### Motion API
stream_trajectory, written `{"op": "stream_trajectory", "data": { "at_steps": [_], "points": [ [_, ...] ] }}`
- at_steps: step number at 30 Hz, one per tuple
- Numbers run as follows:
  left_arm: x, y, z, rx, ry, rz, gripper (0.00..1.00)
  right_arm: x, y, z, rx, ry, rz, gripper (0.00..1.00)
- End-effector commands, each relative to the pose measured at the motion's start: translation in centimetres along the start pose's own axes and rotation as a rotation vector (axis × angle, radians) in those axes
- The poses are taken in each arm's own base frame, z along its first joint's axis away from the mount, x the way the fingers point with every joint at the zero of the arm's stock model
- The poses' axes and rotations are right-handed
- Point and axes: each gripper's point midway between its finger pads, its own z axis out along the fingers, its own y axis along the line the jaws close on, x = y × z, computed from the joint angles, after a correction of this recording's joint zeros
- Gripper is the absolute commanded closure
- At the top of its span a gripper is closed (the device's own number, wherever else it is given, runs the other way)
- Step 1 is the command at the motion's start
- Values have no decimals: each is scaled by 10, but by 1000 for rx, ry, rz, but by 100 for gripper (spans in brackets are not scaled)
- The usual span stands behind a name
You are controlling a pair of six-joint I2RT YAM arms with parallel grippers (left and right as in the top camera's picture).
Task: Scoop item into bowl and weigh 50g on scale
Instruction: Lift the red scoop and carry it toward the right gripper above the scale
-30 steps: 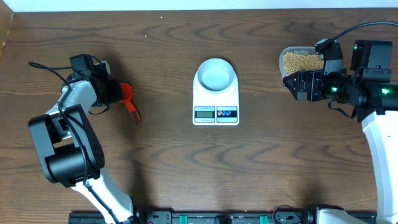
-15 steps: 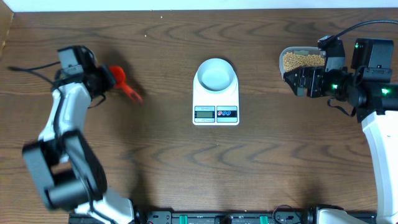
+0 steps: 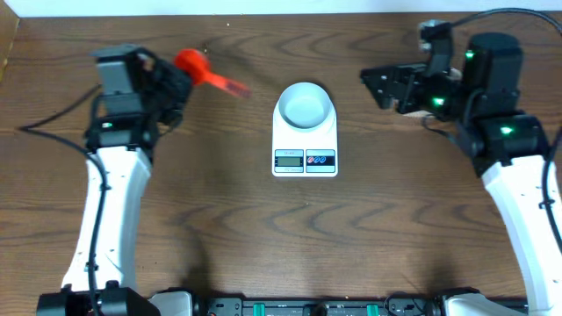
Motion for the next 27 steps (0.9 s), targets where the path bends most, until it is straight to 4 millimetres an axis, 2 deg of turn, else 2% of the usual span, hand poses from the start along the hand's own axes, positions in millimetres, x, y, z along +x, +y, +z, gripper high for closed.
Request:
{"op": "stream_trajectory", "data": {
  "at_steps": [1,5,11,15,23,27],
  "points": [
    [30,-9,9,-13,68,-235,92,2,25,15,-70,18,95,23],
    [56,-16,16,-23,122,-294,92,13,43,31,-119,52,83,26],
    [78,-22,18,-26,164,-277,93,31,54,55,-152,110,80,30],
    [84,-22,20,-31,177,-270,93,36,66,63,-189,121,62,32],
    [92,-12,22,-82,198,-310,93,36,79,66,-222,113,37,32],
    [102,-15,21,-82,222,-297,93,42,85,70,-232,128,32,36]
  ]
}}
